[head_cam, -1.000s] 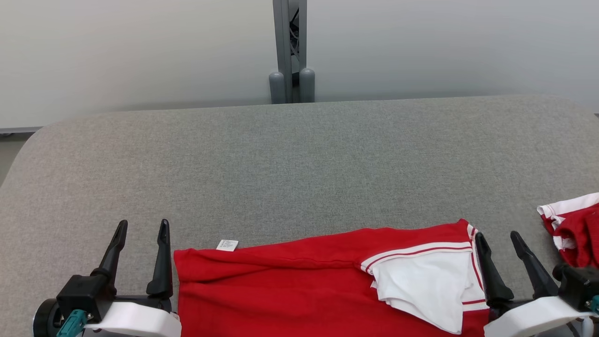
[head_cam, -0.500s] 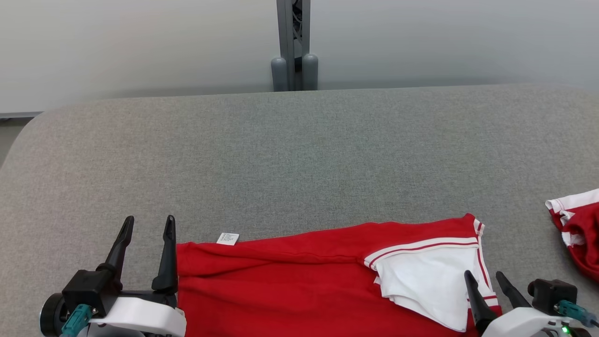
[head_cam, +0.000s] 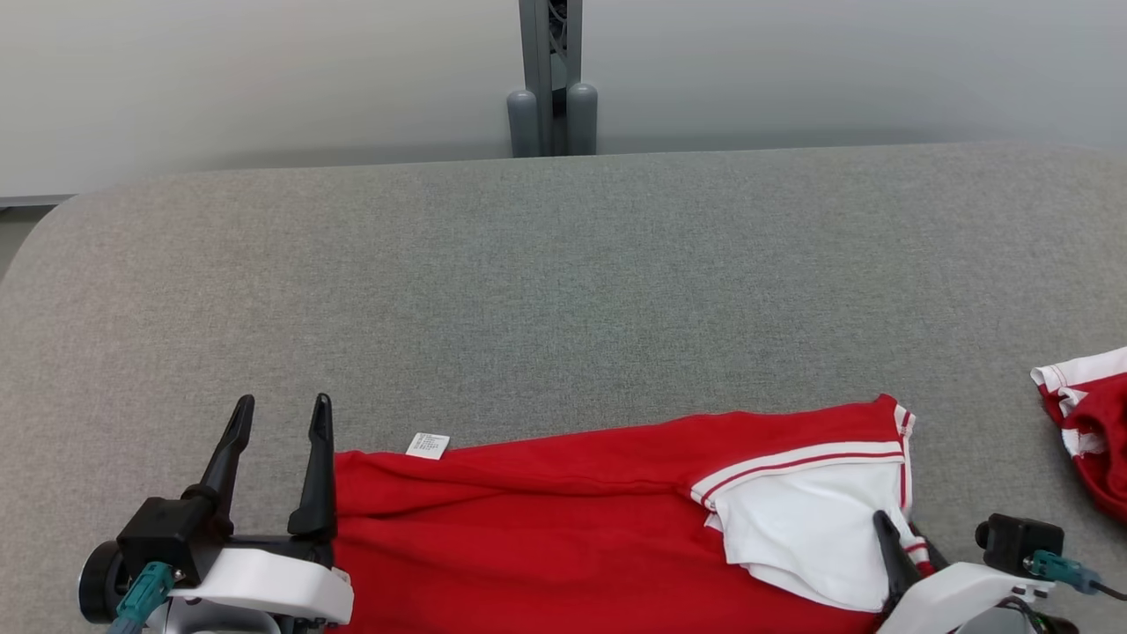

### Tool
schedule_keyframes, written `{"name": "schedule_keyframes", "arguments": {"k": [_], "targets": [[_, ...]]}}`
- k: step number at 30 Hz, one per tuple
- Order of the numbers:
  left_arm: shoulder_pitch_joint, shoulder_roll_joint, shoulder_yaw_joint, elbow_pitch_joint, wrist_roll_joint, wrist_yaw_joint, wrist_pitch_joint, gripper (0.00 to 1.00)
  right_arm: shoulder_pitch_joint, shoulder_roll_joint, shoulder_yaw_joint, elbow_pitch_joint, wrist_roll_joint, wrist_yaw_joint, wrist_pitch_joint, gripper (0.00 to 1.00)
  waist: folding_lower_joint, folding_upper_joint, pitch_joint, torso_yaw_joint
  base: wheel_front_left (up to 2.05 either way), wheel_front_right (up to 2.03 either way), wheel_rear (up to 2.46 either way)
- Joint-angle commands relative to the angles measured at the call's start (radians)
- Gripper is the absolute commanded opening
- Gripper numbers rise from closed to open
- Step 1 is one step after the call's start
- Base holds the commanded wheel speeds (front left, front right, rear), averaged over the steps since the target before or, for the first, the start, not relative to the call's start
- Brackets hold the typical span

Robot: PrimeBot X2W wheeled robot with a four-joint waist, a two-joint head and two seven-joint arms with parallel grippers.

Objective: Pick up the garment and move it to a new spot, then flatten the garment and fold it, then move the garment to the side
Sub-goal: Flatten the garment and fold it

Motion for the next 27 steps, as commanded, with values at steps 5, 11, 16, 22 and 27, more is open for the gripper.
{"name": "schedule_keyframes", "arguments": {"k": [5,11,16,22,27], "targets": [[-0.016,-0.002,0.011,0.004,-0.003,-0.004,-0.006,1.0,-0.017,-0.025,0.004,0.019,0.049,-0.003,-0.075,0.0,0.0,-0.0001,0.003,-0.008,0.0,0.0,0.0],[-0.012,-0.011,0.014,0.008,-0.004,-0.011,-0.007,1.0,-0.021,-0.076,-0.066,-0.01,0.048,-0.002,-0.137,0.0,0.0,-0.0001,0.002,-0.02,0.0,0.0,0.0],[-0.014,-0.016,0.016,0.01,0.001,-0.013,-0.007,1.0,-0.006,-0.106,-0.123,-0.021,0.031,-0.002,-0.151,0.0,0.0,-0.0001,-0.002,-0.029,0.0,0.0,0.0],[-0.015,-0.021,0.023,0.007,0.004,-0.014,-0.007,1.0,-0.02,-0.099,-0.141,-0.067,0.007,-0.001,-0.133,0.0,0.0,-0.0001,-0.002,-0.042,0.0,0.0,0.0],[-0.007,-0.023,0.026,0.008,0.007,-0.019,-0.007,1.0,0.005,-0.055,-0.073,-0.229,-0.01,0.0,-0.097,0.0,0.0,-0.0001,-0.009,-0.047,0.0,0.0,0.0]]}}
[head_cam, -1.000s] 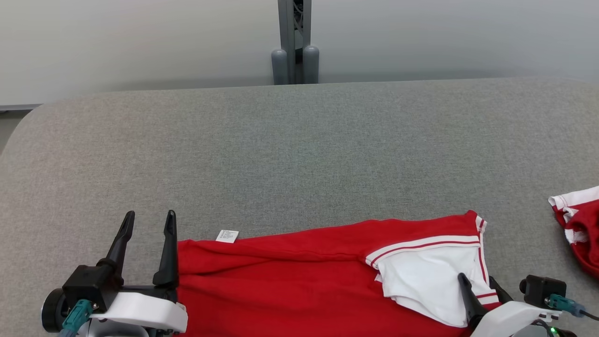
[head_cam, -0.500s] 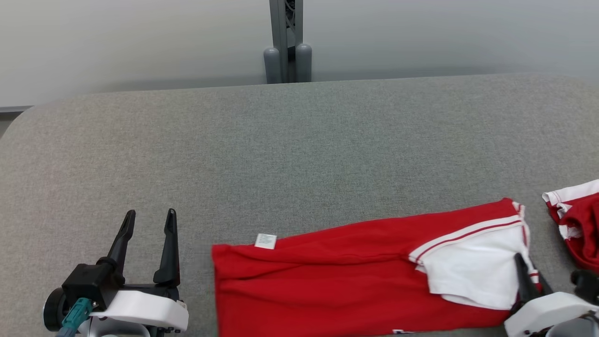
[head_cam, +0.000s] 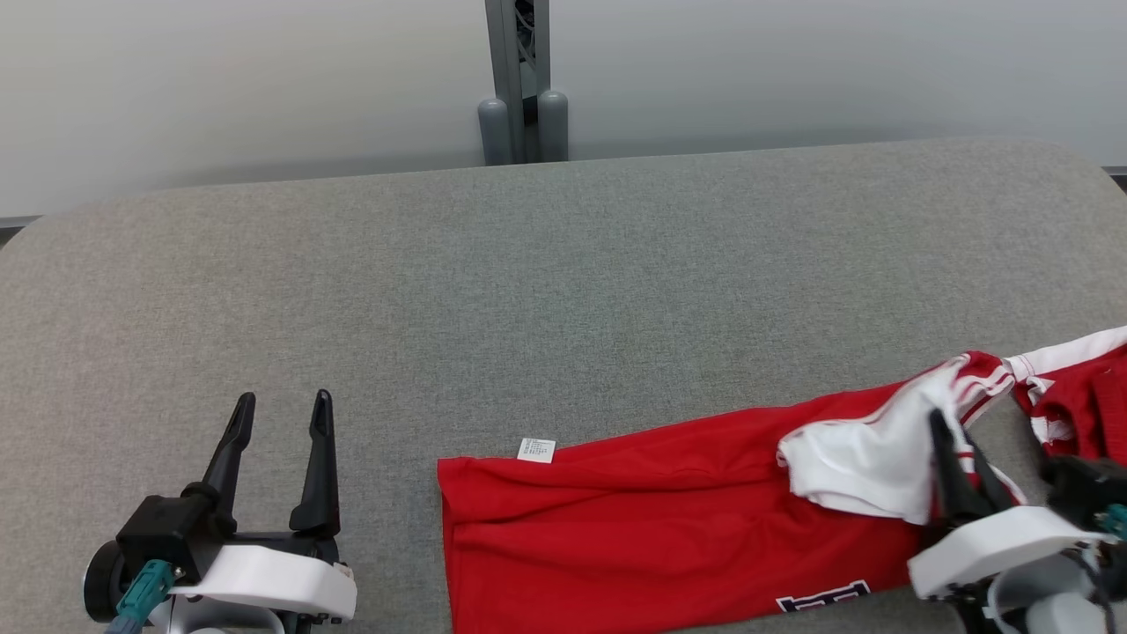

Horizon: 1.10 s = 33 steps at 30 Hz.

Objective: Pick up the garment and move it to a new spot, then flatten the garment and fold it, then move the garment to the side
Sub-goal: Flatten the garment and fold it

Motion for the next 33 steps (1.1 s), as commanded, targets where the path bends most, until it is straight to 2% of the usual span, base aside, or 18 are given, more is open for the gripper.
{"name": "schedule_keyframes", "arguments": {"k": [1,7,12,17,24,33], "targets": [[-0.005,0.003,0.005,0.0,0.005,-0.006,-0.005,1.0,0.018,0.004,0.015,-0.037,-0.008,0.0,0.013,0.0,0.0,-0.0001,-0.002,0.0,0.0,0.0,0.0],[-0.015,0.0,0.004,-0.001,0.009,-0.009,-0.005,1.0,0.055,0.053,0.17,-0.295,-0.009,0.0,0.105,0.0,0.0,-0.0001,-0.001,0.006,0.0,0.0,0.0],[-0.028,-0.007,-0.006,0.0,0.009,-0.018,-0.005,1.0,0.023,0.072,0.336,-0.384,0.017,0.0,0.173,0.0,0.0,-0.0001,0.004,0.024,0.0,0.0,0.0],[-0.04,-0.02,-0.013,0.012,0.007,-0.031,-0.005,1.0,-0.04,0.08,0.484,-0.329,0.055,0.0,0.2,0.0,0.0,-0.0001,0.011,0.061,0.0,0.0,0.0],[-0.057,-0.042,-0.021,0.028,0.011,-0.043,-0.005,1.0,-0.148,0.081,0.68,-0.139,0.164,0.0,0.165,0.0,0.0,-0.0001,0.028,0.116,0.0,0.0,0.0],[-0.071,-0.058,-0.03,0.046,0.02,-0.057,-0.005,1.0,-0.257,0.081,0.823,0.021,0.279,0.0,0.111,0.0,0.0,-0.0001,0.042,0.139,0.0,0.0,0.0]]}}
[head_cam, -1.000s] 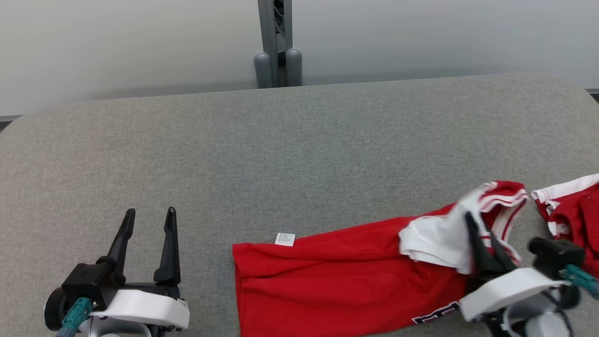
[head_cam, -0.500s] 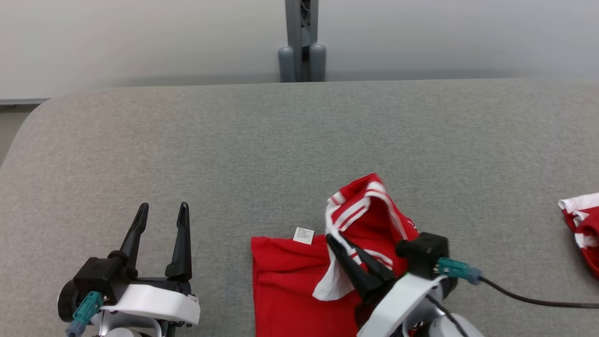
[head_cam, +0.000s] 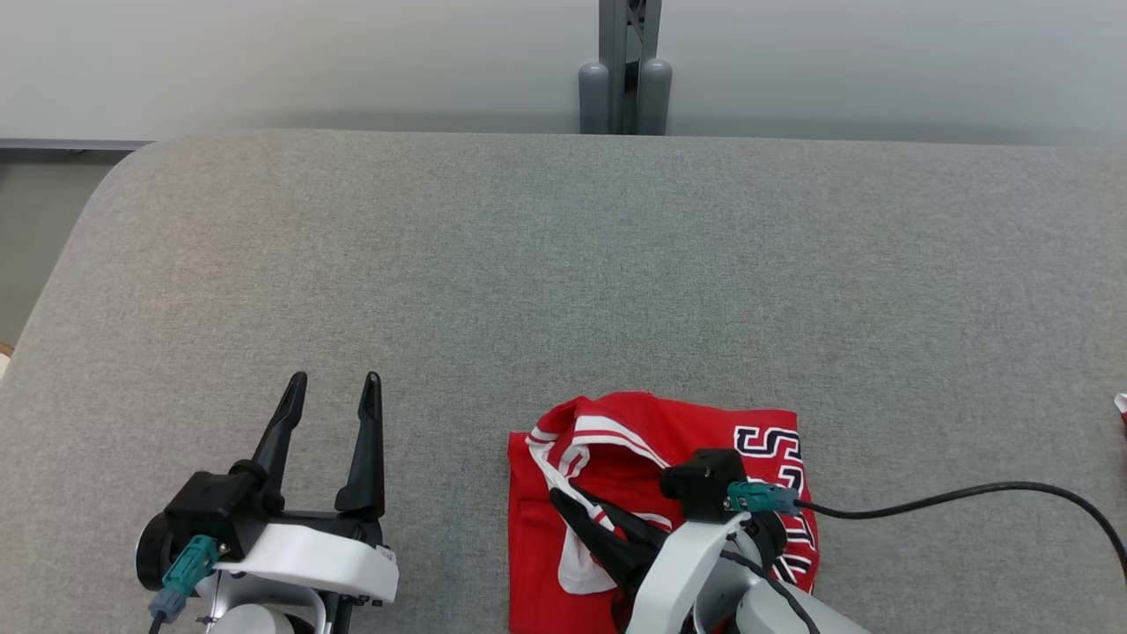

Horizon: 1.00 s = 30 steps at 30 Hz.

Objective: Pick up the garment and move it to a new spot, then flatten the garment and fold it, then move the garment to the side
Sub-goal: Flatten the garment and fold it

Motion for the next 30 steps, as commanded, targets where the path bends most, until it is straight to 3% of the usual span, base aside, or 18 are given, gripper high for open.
{"name": "schedule_keyframes", "arguments": {"k": [1,2,3,4,5,13,18,28,29,30], "targets": [[-0.015,0.002,0.0,0.004,0.011,-0.006,-0.005,1.0,-0.02,-0.004,0.016,0.02,0.027,0.0,-0.014,0.0,0.0,-0.0001,0.002,0.003,0.0,0.0,0.0],[-0.017,0.001,0.0,0.006,0.01,-0.008,-0.005,1.0,-0.03,-0.004,0.031,0.036,0.039,0.0,-0.018,0.14,0.0,-0.0001,0.003,0.003,0.0,0.0,0.0],[-0.019,0.001,-0.001,0.008,0.009,-0.008,-0.005,1.0,-0.036,-0.003,0.048,0.039,0.067,0.0,-0.025,0.44,0.0,-0.0001,0.004,0.005,0.0,0.0,0.0],[-0.02,0.0,-0.001,0.01,0.009,-0.009,-0.005,1.0,-0.042,-0.003,0.062,0.042,0.095,0.0,-0.029,0.93,0.0,-0.0001,0.006,0.005,0.0,0.0,0.0],[-0.022,-0.001,-0.001,0.011,0.009,-0.009,-0.005,1.0,-0.056,-0.003,0.079,0.052,0.103,0.0,-0.031,1.0,0.0,-0.0001,0.007,0.004,0.0,0.0,0.0],[-0.025,-0.006,0.003,0.017,0.014,-0.01,-0.005,1.0,-0.12,-0.004,0.177,0.031,0.198,0.0,-0.106,1.0,0.0,-0.0001,0.007,-0.004,0.0,0.0,0.0],[-0.008,-0.006,0.008,0.022,0.012,-0.005,-0.005,1.0,-0.143,-0.004,0.144,-0.013,0.207,0.0,-0.169,1.0,0.0,-0.0001,-0.014,-0.018,0.0,0.0,0.0],[0.019,0.02,0.02,0.006,0.014,0.012,0.005,1.0,-0.057,-0.07,-0.161,-0.087,0.116,0.0,-0.203,1.0,0.0,-0.0001,-0.068,-0.066,0.0,0.0,0.0],[0.03,0.032,0.028,-0.004,0.013,0.021,0.009,1.0,-0.011,-0.096,-0.278,-0.107,0.063,0.0,-0.203,1.0,0.0,-0.0001,-0.08,-0.08,0.0,0.0,0.0],[0.033,0.036,0.031,-0.008,0.012,0.023,0.01,1.0,0.006,-0.105,-0.319,-0.115,0.045,0.0,-0.203,1.0,0.0,-0.0001,-0.082,-0.085,0.0,0.0,0.0]]}}
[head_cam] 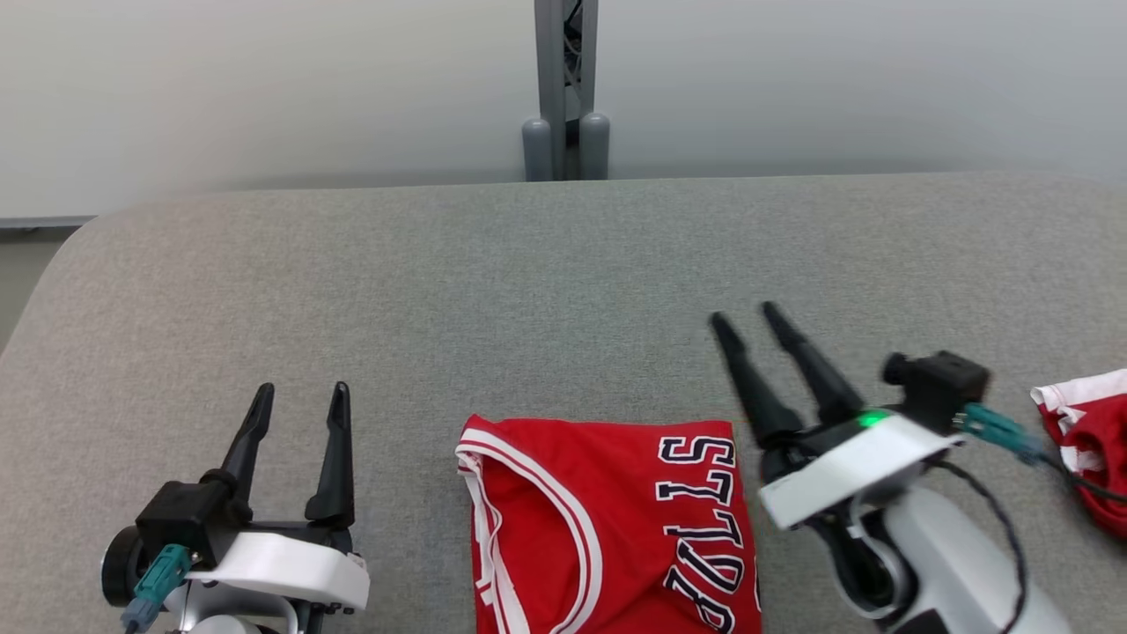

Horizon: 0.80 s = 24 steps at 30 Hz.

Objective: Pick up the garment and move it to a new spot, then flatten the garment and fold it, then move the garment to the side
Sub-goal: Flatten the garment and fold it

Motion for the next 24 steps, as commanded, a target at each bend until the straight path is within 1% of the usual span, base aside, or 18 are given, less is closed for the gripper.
{"name": "schedule_keyframes", "arguments": {"k": [1,7,8,14,17,24], "targets": [[0.012,0.012,0.009,-0.009,0.003,0.008,0.0,1.0,0.034,-0.018,-0.06,-0.018,-0.034,0.0,-0.005,1.0,0.0,0.0,-0.008,-0.013,0.0,0.0,0.0],[0.04,0.032,0.028,-0.026,-0.007,0.024,0.004,1.0,0.152,-0.047,-0.274,-0.081,-0.176,0.0,0.004,1.0,0.0,0.0,-0.026,-0.038,0.0,0.0,0.0],[0.04,0.032,0.028,-0.026,-0.007,0.024,0.004,1.0,0.152,-0.047,-0.274,-0.081,-0.176,0.0,0.004,1.0,0.0,0.0,-0.026,-0.038,0.0,0.0,0.0],[0.071,0.051,0.035,-0.041,-0.003,0.038,0.013,1.0,0.274,-0.048,-0.435,-0.182,-0.335,0.0,0.067,1.0,0.0,0.0,-0.047,-0.053,0.0,0.0,0.0],[0.093,0.057,0.034,-0.045,-0.007,0.045,0.018,1.0,0.336,-0.033,-0.486,-0.236,-0.39,0.0,0.109,1.0,0.0,0.0,-0.065,-0.056,0.0,0.0,0.0],[0.137,0.071,0.03,-0.072,0.001,0.072,0.035,1.0,0.442,0.006,-0.555,-0.334,-0.443,0.0,0.18,1.0,0.0,0.0,-0.079,-0.054,0.0,0.0,0.0]]}}
